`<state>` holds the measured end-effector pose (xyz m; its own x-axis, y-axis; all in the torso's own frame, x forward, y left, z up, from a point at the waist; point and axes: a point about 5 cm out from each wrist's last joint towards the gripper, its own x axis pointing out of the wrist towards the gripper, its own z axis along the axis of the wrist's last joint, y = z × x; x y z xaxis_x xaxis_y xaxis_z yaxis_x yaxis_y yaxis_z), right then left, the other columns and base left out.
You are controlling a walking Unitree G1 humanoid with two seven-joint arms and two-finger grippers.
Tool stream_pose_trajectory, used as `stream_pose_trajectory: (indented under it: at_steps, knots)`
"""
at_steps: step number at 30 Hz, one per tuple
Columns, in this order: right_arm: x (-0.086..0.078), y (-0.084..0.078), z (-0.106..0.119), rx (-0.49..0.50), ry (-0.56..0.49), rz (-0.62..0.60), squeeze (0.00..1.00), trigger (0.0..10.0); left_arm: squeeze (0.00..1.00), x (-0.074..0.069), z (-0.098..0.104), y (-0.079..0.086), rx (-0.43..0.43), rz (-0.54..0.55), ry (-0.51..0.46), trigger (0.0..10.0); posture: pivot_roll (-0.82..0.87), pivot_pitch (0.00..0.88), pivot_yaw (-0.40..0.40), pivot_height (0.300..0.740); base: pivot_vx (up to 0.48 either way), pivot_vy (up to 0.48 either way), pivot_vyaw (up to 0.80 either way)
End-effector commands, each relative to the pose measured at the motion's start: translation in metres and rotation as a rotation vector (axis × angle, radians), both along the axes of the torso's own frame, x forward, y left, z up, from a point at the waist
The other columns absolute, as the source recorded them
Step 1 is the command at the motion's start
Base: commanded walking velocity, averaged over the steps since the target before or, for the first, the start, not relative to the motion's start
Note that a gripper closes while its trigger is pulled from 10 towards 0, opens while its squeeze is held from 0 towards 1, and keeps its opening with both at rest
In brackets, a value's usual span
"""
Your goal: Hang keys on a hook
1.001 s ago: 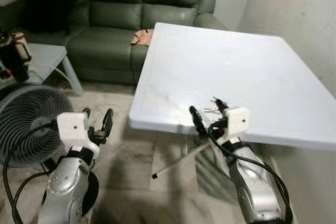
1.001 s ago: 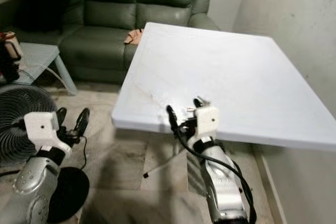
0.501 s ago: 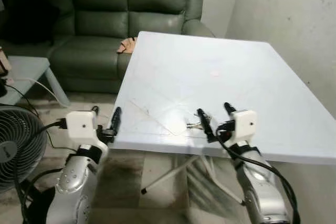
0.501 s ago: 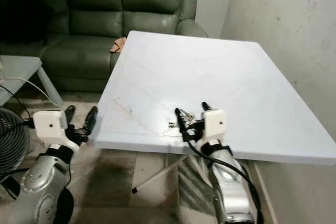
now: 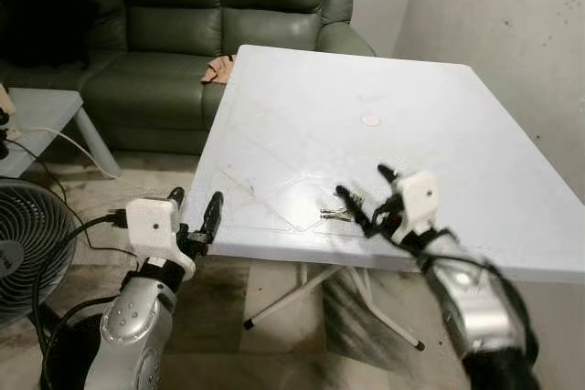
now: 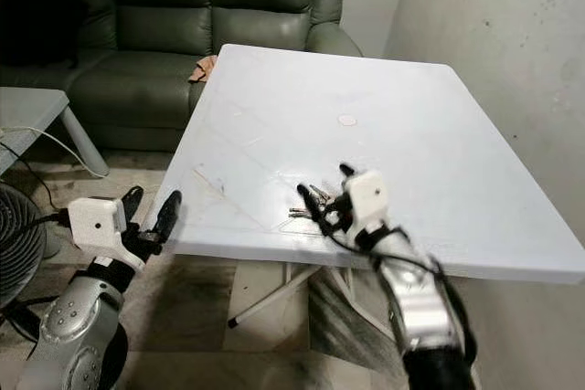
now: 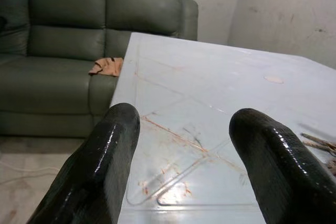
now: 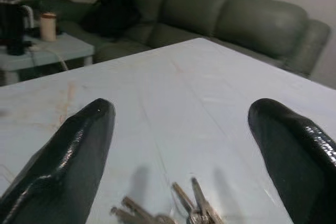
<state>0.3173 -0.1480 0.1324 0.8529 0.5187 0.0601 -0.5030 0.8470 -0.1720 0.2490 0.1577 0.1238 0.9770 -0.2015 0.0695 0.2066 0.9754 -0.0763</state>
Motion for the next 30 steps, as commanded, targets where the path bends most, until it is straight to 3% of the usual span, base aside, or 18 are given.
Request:
stream_pose_trajectory:
  at_steps: [1,12,21,22,24,25,30]
  knots:
    - [0.007,0.0,0.001,-0.028,0.01,0.034,0.0,10.0,0.0,0.002,0.006,-0.008,0.028,-0.049,-0.019,10.0,-0.05,0.042,-0.074,0.724,0.0,0.0,0.0]
    - [0.022,-0.003,0.0,-0.104,0.07,0.207,0.0,10.0,0.0,-0.01,0.009,-0.025,0.024,-0.148,-0.008,10.0,-0.04,0.092,-0.083,0.724,0.0,0.0,0.0]
    - [0.029,-0.029,-0.014,-0.178,0.16,0.165,0.0,10.0,0.0,-0.016,0.011,-0.026,0.027,-0.163,0.01,10.0,-0.03,0.126,-0.068,0.724,0.0,0.0,0.0]
    - [0.03,-0.034,-0.015,-0.178,0.169,0.151,0.0,9.3,0.0,-0.017,0.011,-0.025,0.027,-0.164,0.014,10.0,-0.03,0.126,-0.068,0.724,0.0,0.0,0.0]
    - [0.03,-0.035,-0.015,-0.178,0.171,0.151,0.0,9.3,0.0,-0.018,0.011,-0.025,0.027,-0.165,0.016,10.0,-0.03,0.126,-0.068,0.724,0.0,0.0,0.0]
    - [0.031,-0.038,-0.015,-0.18,0.175,0.143,0.0,5.7,0.0,-0.018,0.011,-0.024,0.028,-0.163,0.017,10.0,-0.03,0.128,-0.067,0.724,0.0,0.0,0.0]
    - [0.032,-0.043,-0.015,-0.183,0.179,0.136,0.0,5.7,0.0,-0.02,0.012,-0.024,0.029,-0.162,0.021,10.0,-0.02,0.129,-0.069,0.724,0.0,0.0,0.0]
